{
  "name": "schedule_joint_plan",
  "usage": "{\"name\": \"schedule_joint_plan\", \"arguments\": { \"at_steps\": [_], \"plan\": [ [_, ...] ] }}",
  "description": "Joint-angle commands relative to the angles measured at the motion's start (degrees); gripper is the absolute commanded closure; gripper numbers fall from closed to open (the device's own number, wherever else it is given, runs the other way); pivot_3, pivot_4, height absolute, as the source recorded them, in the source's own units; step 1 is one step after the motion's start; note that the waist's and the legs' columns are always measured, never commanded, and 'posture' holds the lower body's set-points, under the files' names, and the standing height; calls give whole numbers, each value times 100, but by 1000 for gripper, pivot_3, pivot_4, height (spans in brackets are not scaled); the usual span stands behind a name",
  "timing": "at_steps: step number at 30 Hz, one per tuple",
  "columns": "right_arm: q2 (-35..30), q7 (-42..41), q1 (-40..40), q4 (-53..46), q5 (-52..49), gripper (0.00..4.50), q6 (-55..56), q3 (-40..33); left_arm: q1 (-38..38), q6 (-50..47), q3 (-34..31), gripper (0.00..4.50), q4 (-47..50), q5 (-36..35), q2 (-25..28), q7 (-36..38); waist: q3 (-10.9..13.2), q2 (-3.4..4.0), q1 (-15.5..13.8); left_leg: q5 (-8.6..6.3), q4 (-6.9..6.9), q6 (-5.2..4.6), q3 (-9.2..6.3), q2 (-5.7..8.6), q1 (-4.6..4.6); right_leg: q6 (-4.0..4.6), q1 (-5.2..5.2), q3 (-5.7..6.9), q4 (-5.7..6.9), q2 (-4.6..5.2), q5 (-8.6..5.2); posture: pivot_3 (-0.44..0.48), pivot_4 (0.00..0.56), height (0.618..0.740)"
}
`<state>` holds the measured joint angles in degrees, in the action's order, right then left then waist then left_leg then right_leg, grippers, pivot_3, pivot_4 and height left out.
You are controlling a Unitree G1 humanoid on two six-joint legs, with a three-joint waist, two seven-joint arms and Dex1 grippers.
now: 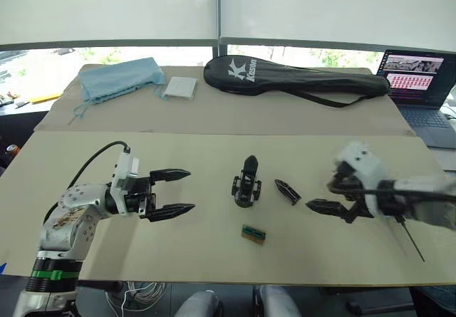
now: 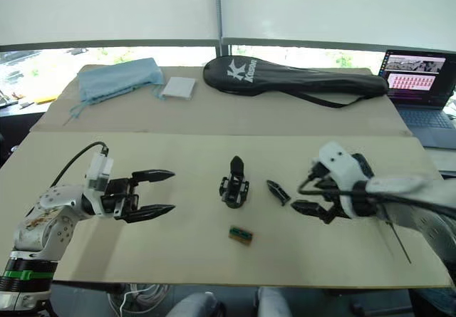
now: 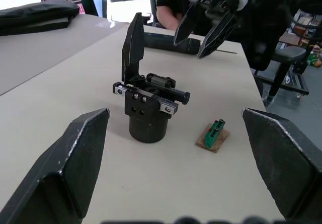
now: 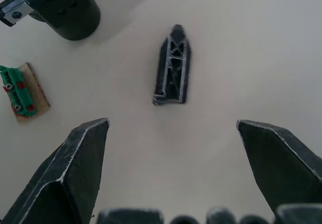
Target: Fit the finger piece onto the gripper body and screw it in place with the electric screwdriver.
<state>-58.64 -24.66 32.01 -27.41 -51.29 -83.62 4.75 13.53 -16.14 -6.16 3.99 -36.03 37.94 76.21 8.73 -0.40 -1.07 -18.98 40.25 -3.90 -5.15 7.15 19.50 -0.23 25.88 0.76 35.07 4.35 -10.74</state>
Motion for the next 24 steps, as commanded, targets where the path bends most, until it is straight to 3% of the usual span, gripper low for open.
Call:
{"name": "schedule_joint_plan", "arguments": {
  "at_steps": [1, 10, 24],
  "plan": [
    [247, 80, 526, 252, 364, 0, -426, 598, -29, 55, -36, 48, 276, -40, -37, -91, -1, 1, -13, 0, 7, -1, 0, 4, 22, -2, 22, 0, 4, 2, 1, 0, 150, 740],
    [966, 290, 1046, 757, 1370, 0, -459, 1540, -367, 88, -60, 48, 600, -58, -105, -290, -1, 2, 23, 1, 27, -1, 0, 9, 47, -3, 41, 9, 6, 2, 7, 0, 150, 740],
    [1599, -65, 1125, 1450, 2053, 0, -280, 1873, -305, 72, 3, 48, 600, -79, -78, -184, -8, -3, 114, 4, 52, 4, 1, 4, 35, 9, 30, 3, 28, -4, 26, 0, 150, 740]
  ]
}}
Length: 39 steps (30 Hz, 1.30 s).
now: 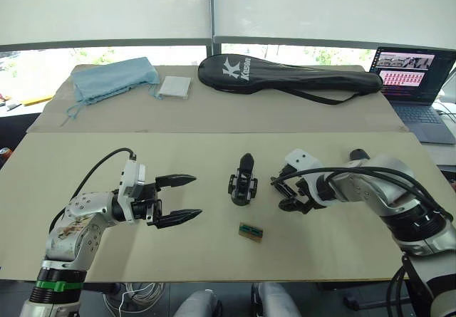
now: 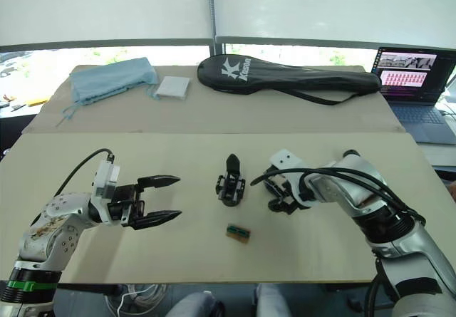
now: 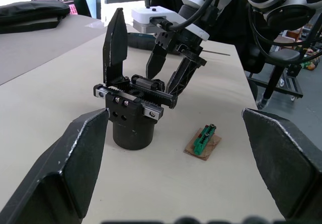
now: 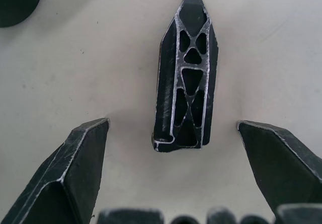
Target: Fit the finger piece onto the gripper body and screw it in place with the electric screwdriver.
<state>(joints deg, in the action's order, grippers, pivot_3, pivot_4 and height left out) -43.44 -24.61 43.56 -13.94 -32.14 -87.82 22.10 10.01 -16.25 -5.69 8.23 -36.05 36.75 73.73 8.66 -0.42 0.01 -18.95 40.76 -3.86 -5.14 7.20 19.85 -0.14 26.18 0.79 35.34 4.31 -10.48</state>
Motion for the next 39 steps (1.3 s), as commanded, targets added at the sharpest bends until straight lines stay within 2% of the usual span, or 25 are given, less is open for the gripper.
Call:
{"name": "schedule_joint_plan", "arguments": {
  "at_steps": [1, 4, 11, 12, 16, 18, 22, 24, 26, 29, 32, 34, 39],
  "plan": [
    [89, -94, -35, 120, 185, 0, 165, 147, 40, 89, -49, 48, 174, -75, 40, 72, -1, -1, 11, 0, 0, 0, 0, 0, -1, 0, 0, 0, 1, 0, 0, 0, 150, 740],
    [107, -170, -46, 131, 276, 790, 202, 180, 17, 95, -56, 0, 184, -74, 36, 83, -2, -3, 24, 0, 1, 1, 1, 1, -2, 0, -1, -2, 3, 0, 1, 0, 150, 740],
    [25, -400, -131, -13, 416, 3277, 273, 266, 9, 113, -99, 0, 155, -73, 53, 120, -2, -3, 19, 1, 1, 1, 1, 1, -2, 0, 1, -2, 6, 0, 1, 0, 150, 740],
    [-27, -444, -137, -47, 437, 3380, 306, 268, 14, 109, -111, 0, 152, -79, 60, 123, -2, -3, 20, 1, 1, 1, 1, 0, -2, 1, 1, -1, 6, 0, 1, 0, 150, 740],
    [-324, -637, -261, -279, 520, 3380, 622, 153, 54, 13, -182, 0, 220, -199, 39, 59, -2, -2, 7, 1, 0, 1, 1, 1, -1, 1, 3, -1, 6, 0, 1, 0, 150, 740],
    [-674, -782, -501, -625, 526, 3380, 864, -106, 102, -126, -231, 0, 353, -349, 21, -37, -1, -1, -31, 0, 0, 1, 1, 1, 3, 0, 5, 1, 4, 0, 1, 0, 150, 740],
    [-813, -707, -1102, -1186, 353, 3380, 653, -1208, 191, -375, -260, 0, 602, -595, 9, -243, 0, 0, -91, 0, 1, 1, 0, 3, 12, -4, 6, 3, -6, 2, 3, 0, 150, 740],
    [-748, -678, -1651, -1781, 253, 3380, 697, -2226, 304, -573, -214, 0, 745, -749, -54, -416, 0, 0, -95, 0, 1, 1, 0, 2, 14, -5, 7, 2, -10, 1, 4, 0, 150, 740],
    [-408, -583, -2028, -2274, 165, 3380, 1003, -3176, 498, -763, -203, 0, 810, -885, -162, -682, 1, 1, -114, 0, 0, 1, 0, 2, 15, -5, 8, 2, -7, 1, 4, 0, 150, 740],
    [-66, -510, -2304, -2849, 142, 3380, 1577, -3871, 1020, -1332, -290, 0, 821, -1320, -423, -1423, 1, 0, -125, 1, 4, 2, 0, 2, 14, -6, 6, 0, -2, -1, 4, 0, 150, 740],
    [165, -240, -2386, -3290, 409, 3380, 2370, -3985, 1659, -1983, -340, 0, 758, -1902, -710, -2132, 1, 0, -96, 1, 8, 4, 1, 2, 9, -7, 5, -3, 7, -2, 5, 0, 150, 740],
    [191, -37, -2313, -3480, 715, 3380, 2881, -3668, 2156, -2360, -410, 0, 585, -2215, -1069, -3001, 1, 0, -83, 3, 8, 6, 2, 4, 6, -7, 5, -4, 16, -1, 5, 0, 150, 740],
    [401, 543, -1827, -3573, 1466, 3380, 3612, -2577, 2878, -3038, -438, 0, 297, -2758, -1749, -4320, 1, -1, -41, 8, 14, 15, 22, 6, -8, -5, 10, -18, 44, 0, 4, 0, 150, 740]
  ]
}}
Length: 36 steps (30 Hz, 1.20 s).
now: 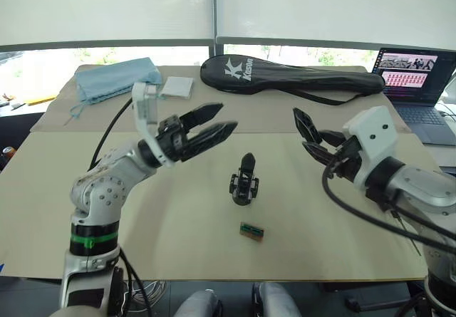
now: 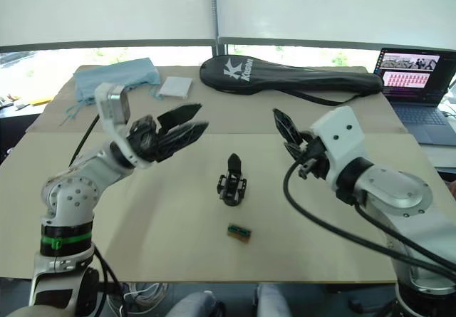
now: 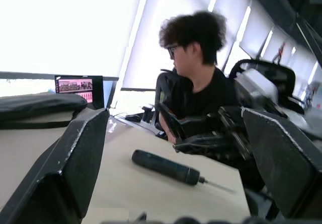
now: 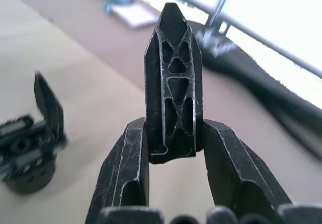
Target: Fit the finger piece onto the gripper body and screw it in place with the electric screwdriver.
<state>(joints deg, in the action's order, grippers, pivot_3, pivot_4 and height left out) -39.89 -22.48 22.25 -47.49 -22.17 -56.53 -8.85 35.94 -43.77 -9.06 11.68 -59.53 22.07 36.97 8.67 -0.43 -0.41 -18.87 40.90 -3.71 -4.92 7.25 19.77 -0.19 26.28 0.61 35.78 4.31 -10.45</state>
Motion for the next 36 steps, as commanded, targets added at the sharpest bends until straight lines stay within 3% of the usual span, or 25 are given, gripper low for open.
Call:
{"name": "schedule_joint_plan", "arguments": {
  "at_steps": [1, 8, 17, 20, 27, 32, 34, 36],
  "plan": [
    [90, 418, 378, -211, 628, 3380, 585, 779, 381, -317, -116, 0, -83, -503, -446, -833, 0, -1, -1, 2, 0, 3, 2, -1, 0, 0, 1, -2, 1, 0, 0, 0, 150, 740],
    [658, 881, 790, -40, 1414, 3380, 920, 1952, 452, -203, -137, 0, 6, -704, -1347, -1804, 0, -1, -25, 5, 2, 7, 6, -1, -3, 1, 1, -6, 3, -1, 0, 0, 150, 740],
    [1084, 886, 772, 104, 1693, 3380, 1042, 2022, 214, 96, -156, 0, 303, -643, -1826, -2284, 0, -1, -16, 6, 1, 9, 8, 0, -5, 1, 1, -6, 2, -3, -1, 0, 150, 740],
    [1107, 807, 755, 126, 1773, 3380, 1089, 2020, 160, 146, -155, 943, 366, -686, -1901, -2388, 0, -1, -24, 7, 1, 12, 10, -2, -9, 2, 0, -9, 5, -5, -1, 0, 150, 740],
    [1148, 657, 730, 130, 1797, 3380, 1138, 2047, 21, 197, -114, 4472, 490, -755, -2033, -2491, 1, -1, -19, 7, 0, 12, 11, -1, -10, 2, 0, -11, 4, -6, -1, 0, 150, 740],
    [1210, 606, 668, 110, 1797, 3380, 1162, 1938, 6, 187, -223, 4500, 433, -1010, -2094, -2616, 0, -1, -26, 7, 0, 12, 12, -1, -11, 2, -1, -12, 5, -6, -1, 0, 150, 740],
    [1245, 579, 675, 93, 1758, 2300, 1241, 1832, 32, 211, -282, 4500, 375, -1123, -2115, -2631, 0, -1, -27, 7, 0, 12, 12, -2, -11, 2, -1, -11, 5, -7, -1, 0, 150, 740],
    [1222, 462, 663, 52, 1672, 1674, 1284, 1710, 100, 213, -306, 4500, 295, -1172, -2066, -2518, 1, -1, -27, 7, 0, 12, 12, -1, -10, 2, -1, -12, 4, -6, -1, 0, 150, 740]
  ]
}}
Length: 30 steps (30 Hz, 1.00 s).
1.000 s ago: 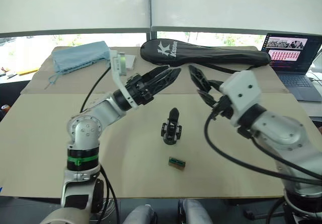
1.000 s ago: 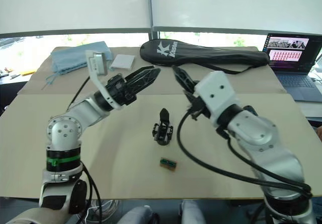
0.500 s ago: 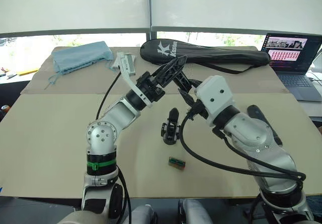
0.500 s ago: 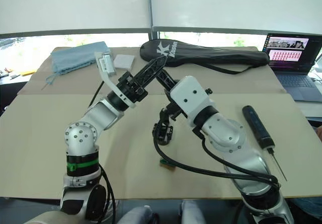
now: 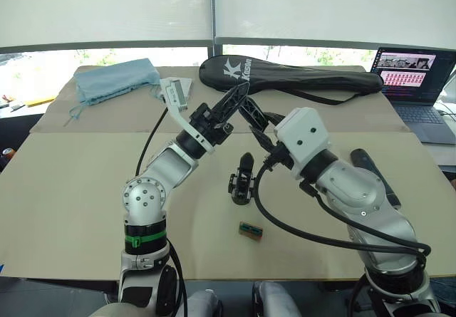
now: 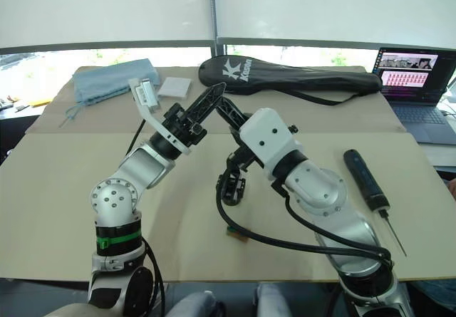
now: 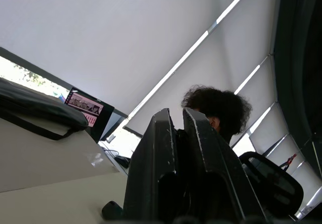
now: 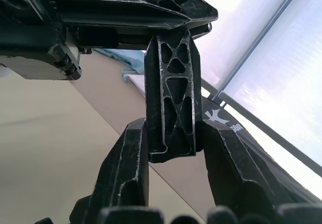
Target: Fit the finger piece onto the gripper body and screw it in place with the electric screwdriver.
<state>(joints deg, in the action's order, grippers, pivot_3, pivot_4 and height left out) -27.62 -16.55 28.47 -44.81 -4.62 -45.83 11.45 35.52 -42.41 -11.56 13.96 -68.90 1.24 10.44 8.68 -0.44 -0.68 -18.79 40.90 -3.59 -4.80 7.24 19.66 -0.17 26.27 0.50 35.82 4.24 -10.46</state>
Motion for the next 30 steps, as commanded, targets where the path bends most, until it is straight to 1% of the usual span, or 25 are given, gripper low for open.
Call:
{"name": "schedule_joint_plan", "arguments": {
  "at_steps": [1, 4, 5, 6, 8, 9, 12, 13, 15, 18, 20, 22, 24, 26, 28, 30],
  "plan": [
    [-61, -218, 15, -248, -125, 1282, 243, -420, 188, 88, -45, 4500, 28, -206, 88, 281, 0, 0, 1, 0, 0, 0, 0, 0, 0, 0, 0, 0, 0, 0, 0, 0, 150, 740],
    [-310, -714, -179, -382, -535, 218, 284, -1054, 368, 113, -28, 4500, -212, -24, 463, 929, 0, 0, 1, 0, 0, 0, 0, 0, 0, 0, 0, 2, 0, -1, 0, 0, 150, 740],
    [-472, -1103, -342, -432, -894, 68, 272, -1384, 427, 77, 24, 4500, -333, 94, 700, 1276, 1, -1, -11, 0, -1, 0, 0, 0, 0, 0, 0, 2, 0, -1, 0, 0, 150, 740],
    [-633, -1458, -500, -458, -1240, 68, 196, -1665, 473, 25, 102, 4500, -437, 202, 928, 1628, 1, -1, -8, 0, -2, 0, 0, 0, 0, 0, -2, 4, -3, -1, 0, 0, 150, 740],
    [-1103, -2243, -906, -403, -1984, 68, -58, -2357, 568, 57, 419, 4500, -634, 621, 1497, 2645, 1, -1, -5, 0, -5, 0, 0, 1, 0, 0, -3, 5, -5, -2, 0, 0, 150, 740],
    [-1277, -2454, -1012, -322, -2234, 68, -112, -2628, 634, 65, 533, 4500, -763, 757, 1698, 3027, 1, 0, -2, 0, -8, -1, 0, 0, -2, 0, -3, 7, -9, -5, 0, 0, 150, 740],
    [-1613, -2766, -963, 4, -3308, 68, -633, -3406, 980, -208, 764, 4500, -1179, 848, 2214, 4070, 3, -1, 1, 1, -7, -5, 3, 1, 0, 0, -5, 8, -9, -3, 0, 0, 150, 740],
    [-1696, -2806, -923, 93, -3826, 68, -951, -3615, 1080, -341, 909, 4500, -1250, 910, 2408, 4455, 4, -3, 6, 1, -7, -6, 3, 0, 0, 0, -5, 8, -9, -2, 0, 0, 150, 740],
    [-1834, -2792, -852, 213, -4555, 68, -1377, -3794, 1217, -438, 1149, 4500, -1360, 1084, 2655, 5027, 4, -3, 25, 1, -11, -6, 3, -5, -2, 1, -5, 1, -9, -2, -1, 0, 150, 740],
    [-2044, -2455, -686, 385, -5993, 68, -2070, -3781, 1489, -746, 1429, 4500, -1495, 1177, 2859, 5629, 5, -4, 25, 2, -19, -6, 2, -9, -4, 8, -3, -2, -7, -1, -5, 0, 150, 740],
    [-2188, -1959, -546, 554, -7000, 68, -2357, -3573, 1682, -903, 1615, 4500, -1555, 1267, 2907, 5954, 7, -3, 13, 1, -19, -8, 2, -9, -1, 9, -3, -1, -7, 3, -5, 0, 150, 740],
    [-2375, -1412, -431, 678, -7638, 68, -2538, -3247, 1787, -811, 1767, 4500, -1590, 1494, 2892, 6216, 8, -4, 1, -1, -18, -12, 2, -6, 2, 8, -3, -2, -8, 8, -4, 0, 150, 740],
    [-2302, -762, -275, 755, -7985, 68, -2423, -2893, 1855, -791, 1855, 4500, -1611, 1626, 2828, 6357, 8, -5, -1, -3, -19, -16, 2, -7, 2, 8, -3, -1, -11, 9, -4, 0, 150, 740],
    [-2087, -119, -98, 755, -8315, 68, -2208, -2448, 1885, -802, 1893, 4500, -1581, 1688, 2709, 6387, 9, -6, 3, -3, -18, -16, 2, -7, 7, 8, -1, 0, -13, 10, -4, 0, 150, 740],
    [-1912, 302, 35, 701, -8535, 68, -2065, -2077, 1872, -860, 1873, 4500, -1536, 1708, 2618, 6366, 10, -7, -2, -3, -17, -16, 2, -7, 9, 7, 1, -2, -12, 10, -4, 0, 150, 740],
    [-1810, 647, 132, 727, -8723, 68, -1907, -1877, 1845, -885, 1850, 4500, -1507, 1750, 2589, 6377, 10, -7, -1, -3, -16, -16, 2, -7, 15, 7, 6, 0, -12, 10, -4, 0, 150, 740]
  ]
}}
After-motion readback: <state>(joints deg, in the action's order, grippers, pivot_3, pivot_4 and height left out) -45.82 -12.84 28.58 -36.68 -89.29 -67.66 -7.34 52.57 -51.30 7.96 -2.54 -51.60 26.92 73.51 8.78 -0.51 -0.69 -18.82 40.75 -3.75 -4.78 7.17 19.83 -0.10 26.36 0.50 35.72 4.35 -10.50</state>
